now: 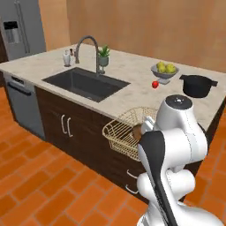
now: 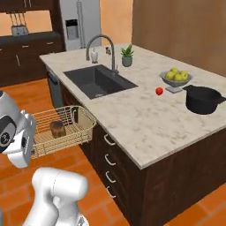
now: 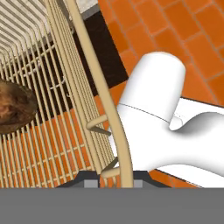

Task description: Open the cabinet, pick up the bread from the cabinet and place it in the basket. Then move the basket to the dining counter.

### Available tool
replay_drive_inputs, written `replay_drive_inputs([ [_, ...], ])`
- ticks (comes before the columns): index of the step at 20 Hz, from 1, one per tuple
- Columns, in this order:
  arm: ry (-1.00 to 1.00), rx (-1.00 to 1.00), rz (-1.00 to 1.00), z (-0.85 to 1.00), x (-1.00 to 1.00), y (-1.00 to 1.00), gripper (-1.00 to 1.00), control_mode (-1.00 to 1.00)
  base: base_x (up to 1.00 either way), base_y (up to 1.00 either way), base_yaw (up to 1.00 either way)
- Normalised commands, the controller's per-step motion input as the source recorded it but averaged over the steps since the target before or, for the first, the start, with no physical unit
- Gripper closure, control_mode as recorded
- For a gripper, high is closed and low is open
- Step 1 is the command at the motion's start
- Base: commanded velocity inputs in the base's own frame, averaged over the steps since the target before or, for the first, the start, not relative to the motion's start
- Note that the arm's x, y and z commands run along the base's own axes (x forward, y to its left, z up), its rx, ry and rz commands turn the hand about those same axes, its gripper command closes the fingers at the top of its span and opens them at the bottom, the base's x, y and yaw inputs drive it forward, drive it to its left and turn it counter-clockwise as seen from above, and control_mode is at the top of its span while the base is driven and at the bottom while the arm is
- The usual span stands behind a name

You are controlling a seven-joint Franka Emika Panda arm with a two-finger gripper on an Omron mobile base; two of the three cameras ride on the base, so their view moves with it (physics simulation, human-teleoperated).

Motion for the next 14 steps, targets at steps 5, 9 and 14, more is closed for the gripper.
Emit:
replay_drive_inputs([
  [5, 0.00, 0.00, 0.00, 0.00, 0.00, 0.00, 1.00, 1.00, 0.27, 0.41, -0.80],
  [9, 0.00, 0.00, 0.00, 0.00, 0.00, 0.00, 1.00, 1.00, 0.56, 0.72, -0.67],
  [14, 0.00, 0.00, 0.00, 0.00, 0.00, 0.00, 1.00, 1.00, 0.28, 0.79, -0.63],
])
